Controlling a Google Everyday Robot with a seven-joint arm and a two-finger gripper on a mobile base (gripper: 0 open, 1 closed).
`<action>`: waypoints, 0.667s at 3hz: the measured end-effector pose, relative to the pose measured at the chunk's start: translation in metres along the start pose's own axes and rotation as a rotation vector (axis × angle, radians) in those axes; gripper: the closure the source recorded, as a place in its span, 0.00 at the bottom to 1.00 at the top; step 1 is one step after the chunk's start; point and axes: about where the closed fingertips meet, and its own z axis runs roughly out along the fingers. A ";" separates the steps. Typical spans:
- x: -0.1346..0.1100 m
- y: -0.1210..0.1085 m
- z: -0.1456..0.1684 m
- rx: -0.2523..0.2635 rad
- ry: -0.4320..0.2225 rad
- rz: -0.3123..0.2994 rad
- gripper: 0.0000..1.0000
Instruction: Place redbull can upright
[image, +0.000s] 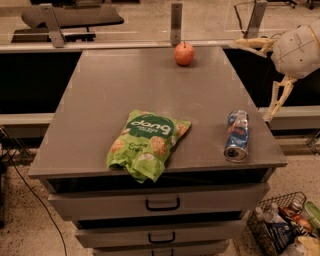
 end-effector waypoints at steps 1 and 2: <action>0.010 -0.001 0.006 -0.054 0.061 -0.062 0.00; 0.013 -0.001 0.006 -0.097 0.116 -0.112 0.00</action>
Offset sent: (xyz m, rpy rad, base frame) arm -0.0524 -0.0320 -0.0234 -0.3721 0.1077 0.2314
